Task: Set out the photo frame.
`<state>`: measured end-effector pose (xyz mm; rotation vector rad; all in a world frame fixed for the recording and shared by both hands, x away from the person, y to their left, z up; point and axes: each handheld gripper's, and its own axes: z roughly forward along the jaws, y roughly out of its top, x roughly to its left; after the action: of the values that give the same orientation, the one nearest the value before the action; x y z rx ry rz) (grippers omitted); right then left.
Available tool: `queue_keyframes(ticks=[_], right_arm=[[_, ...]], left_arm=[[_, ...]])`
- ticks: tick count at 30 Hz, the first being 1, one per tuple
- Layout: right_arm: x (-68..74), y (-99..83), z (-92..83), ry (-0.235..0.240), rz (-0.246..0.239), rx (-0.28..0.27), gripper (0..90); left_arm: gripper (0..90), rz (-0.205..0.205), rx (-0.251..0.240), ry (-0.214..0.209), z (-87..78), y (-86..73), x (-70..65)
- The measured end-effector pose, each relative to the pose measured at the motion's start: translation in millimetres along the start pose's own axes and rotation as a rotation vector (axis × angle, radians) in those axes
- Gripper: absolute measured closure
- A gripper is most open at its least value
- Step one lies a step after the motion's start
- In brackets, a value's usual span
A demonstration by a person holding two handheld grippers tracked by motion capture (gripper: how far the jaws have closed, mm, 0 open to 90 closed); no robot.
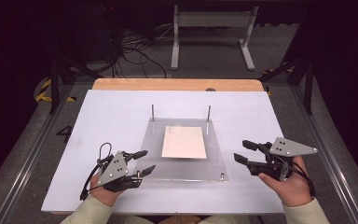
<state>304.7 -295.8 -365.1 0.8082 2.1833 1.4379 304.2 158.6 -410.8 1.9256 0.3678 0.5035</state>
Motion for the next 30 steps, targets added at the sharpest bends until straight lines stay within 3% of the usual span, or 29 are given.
queue_keyframes(ticks=[6, 15, 21, 30], right_arm=[[2.5, -8.9, 3.1, 0.012, -0.039, 0.037, 36.8], [9.6, -19.3, 15.6, 0.075, -0.082, 0.079, 38.2], [20.2, -20.5, 25.1, 0.126, -0.124, 0.03, 29.3], [37.0, -15.2, 37.3, 0.178, -0.239, -0.065, 27.7]], left_arm=[[46.0, 0.0, 0.0, 0.0, 0.1, 0.2, -0.1], [46.0, -0.001, 0.002, 0.002, -0.1, 0.7, 0.0], [46.0, -0.004, 0.001, 0.004, 0.1, 0.9, -0.4], [46.0, -0.013, 0.002, 0.003, 0.0, 2.0, 0.0]])
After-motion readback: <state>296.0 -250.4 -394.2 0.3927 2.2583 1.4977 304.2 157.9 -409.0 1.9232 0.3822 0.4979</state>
